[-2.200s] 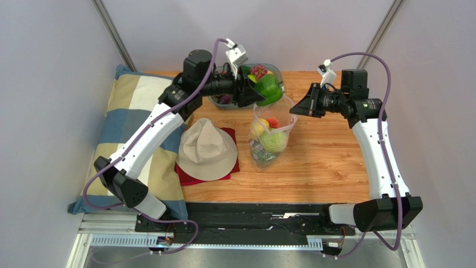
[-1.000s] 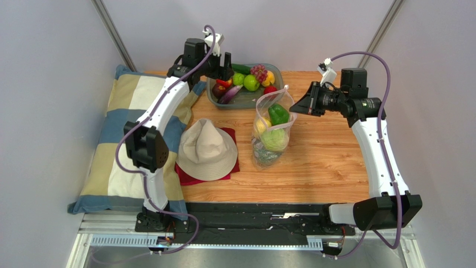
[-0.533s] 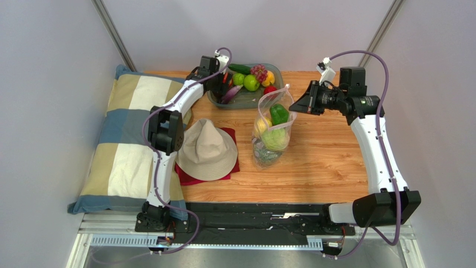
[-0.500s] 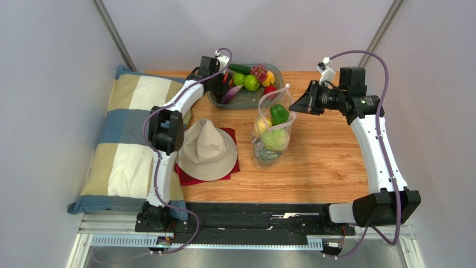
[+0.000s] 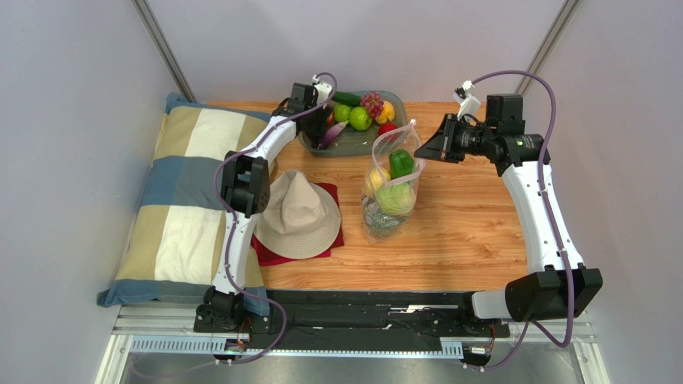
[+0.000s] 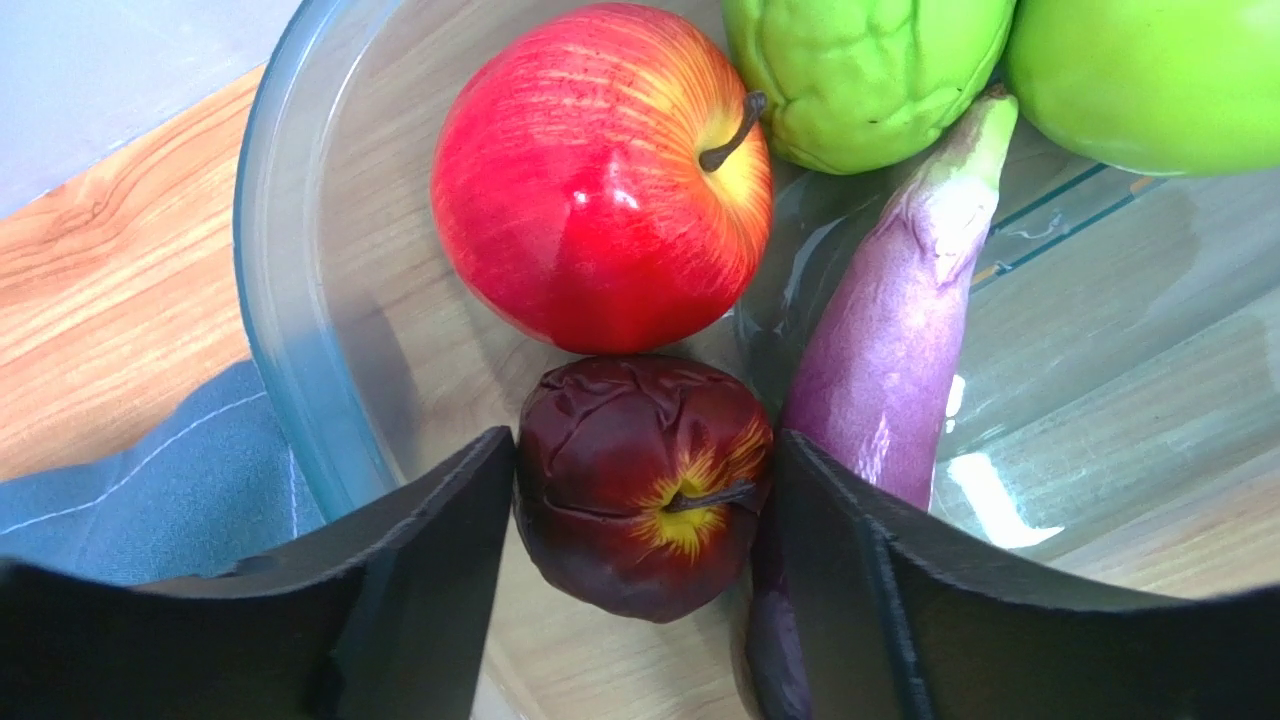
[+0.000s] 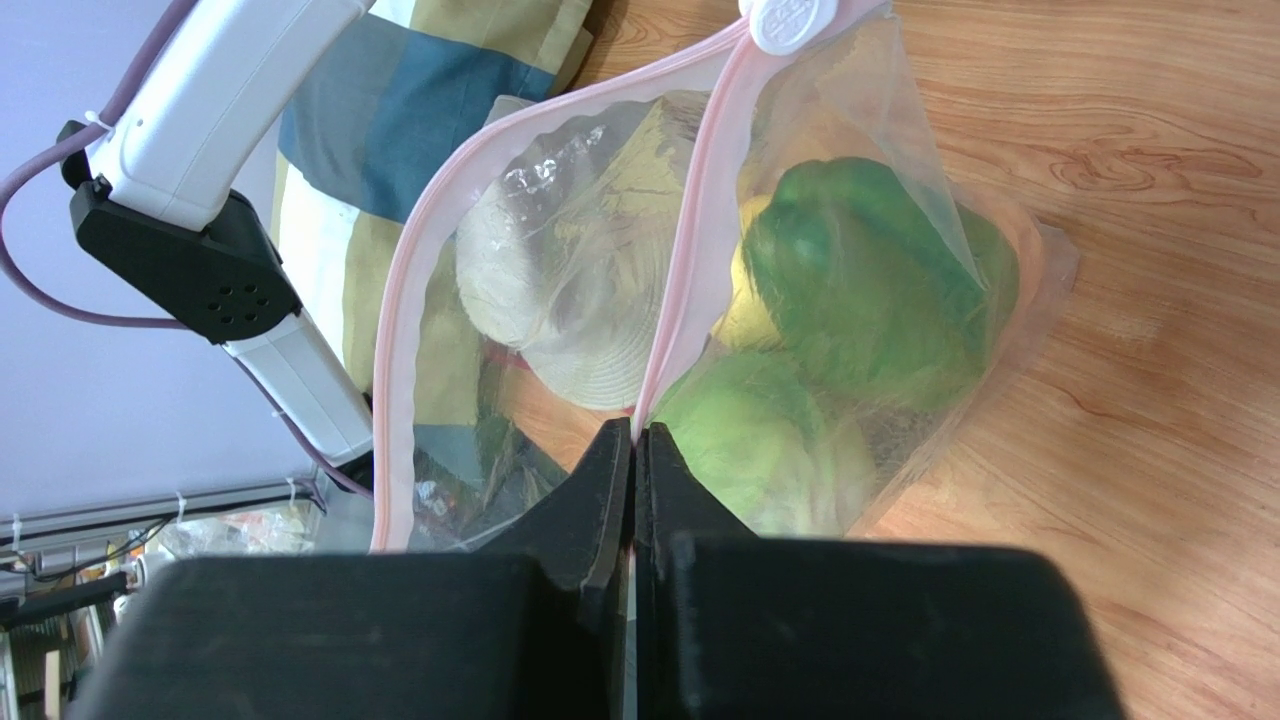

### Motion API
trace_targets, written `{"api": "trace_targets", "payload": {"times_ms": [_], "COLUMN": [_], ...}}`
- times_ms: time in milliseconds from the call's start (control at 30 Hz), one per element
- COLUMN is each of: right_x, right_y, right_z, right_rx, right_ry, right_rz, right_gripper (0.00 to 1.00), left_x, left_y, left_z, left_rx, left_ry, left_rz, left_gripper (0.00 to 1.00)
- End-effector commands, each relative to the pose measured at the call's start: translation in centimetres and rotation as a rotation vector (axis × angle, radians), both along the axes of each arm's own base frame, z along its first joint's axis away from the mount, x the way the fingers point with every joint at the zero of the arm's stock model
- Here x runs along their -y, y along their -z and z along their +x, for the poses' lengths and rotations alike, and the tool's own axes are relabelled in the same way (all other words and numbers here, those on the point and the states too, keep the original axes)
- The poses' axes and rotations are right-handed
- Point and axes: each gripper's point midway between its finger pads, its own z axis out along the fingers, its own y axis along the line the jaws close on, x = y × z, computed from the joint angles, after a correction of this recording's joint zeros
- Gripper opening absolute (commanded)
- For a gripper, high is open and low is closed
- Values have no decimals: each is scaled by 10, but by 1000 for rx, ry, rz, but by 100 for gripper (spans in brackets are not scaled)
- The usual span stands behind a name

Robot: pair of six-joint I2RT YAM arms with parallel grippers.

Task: Place the food in the zip-top bag and seal the zipper
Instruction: Pick up the fake fruit from the bin, then place the fake fruit in the zipper food storage bag.

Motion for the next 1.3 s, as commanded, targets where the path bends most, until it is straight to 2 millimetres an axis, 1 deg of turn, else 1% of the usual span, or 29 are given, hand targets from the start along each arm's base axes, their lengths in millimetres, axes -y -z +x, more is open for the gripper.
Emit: {"api": "trace_targets", "payload": {"times_ms": [0,33,100,133,167,233,267,300,333,400,433,467,533,567,600,633,667,700,733,767,800,833,867,900,967,1033,1100,1167,1267], "right_x": [-2,-2,-2,-2,-2,-2,-3,-3,-2,-3,-3,-4,-4,-4,-4,-4,-3,-4,-4,-4,-4,-4,-4,-4,-5,-6,-6,-6,-6], "right_y": [-23,-22,-22,-23,-22,-21,-21,-22,-22,-24,-24,-25,-25,-27,-27,-27,-28,-28,-29,-28,-30,-29,-30,-31,-30,-30,-29,-30,-29], "right_z": [6,6,6,6,5,5,4,3,3,3,3,1,0,0,-1,-1,-2,-2,-2,-2,-2,-1,-1,-1,-2,-2,-2,-4,-4], "right_rx": [86,84,85,86,85,82,84,88,85,89,90,91,90,95,97,96,98,98,99,99,104,98,100,100,100,99,96,99,98], "right_ry": [-6,-10,-9,-10,-9,-11,-13,-14,-14,-14,-13,-12,-14,-12,-12,-13,-11,-12,-11,-12,-11,-14,-14,-14,-17,-19,-20,-20,-21], "right_rz": [4,4,3,4,5,7,8,8,9,14,16,19,22,22,22,21,22,22,24,25,27,28,29,31,32,34,35,35,33], "right_gripper": [0,0,0,0,0,0,0,0,0,0,0,0,0,0,0,0,0,0,0,0,0,0,0,0,0,0,0,0,0], "left_x": [5,5,2,1,0,1,1,3,2,6,7,10,23,30,44,49,66,73,78,94,102,107,122,128,140,155,168,171,171], "left_y": [-18,-17,-32,-28,-54,-70,-101,-114,-142,-166,-193,-208,-248,-262,-281,-304,-317,-327,-346,-353,-355,-365,-367,-361,-363,-352,-336,-318,-291], "left_z": [3,0,-3,-8,-7,-15,-17,-20,-25,-33,-41,-47,-69,-79,-97,-114,-134,-146,-165,-184,-197,-213,-234,-244,-271,-296,-310,-310,-295], "left_rx": [28,20,40,31,82,106,161,179,219,230,256,268,282,285,261,277,263,260,272,242,220,214,174,137,94,46,9,-39,-86], "left_ry": [37,42,42,44,43,51,53,57,58,60,69,85,134,173,227,257,314,337,368,416,446,477,528,548,619,681,720,701,630], "left_rz": [-2,2,4,9,-4,-23,-45,-68,-88,-137,-168,-196,-308,-342,-430,-465,-518,-543,-574,-618,-637,-657,-689,-700,-724,-718,-690,-663,-616], "left_gripper": [64,60,50,45,43,40,39,38,36,35,34,34,33,33,33,33,33,33,33,33,33,33,33,33,34,34,34,40,67]}}
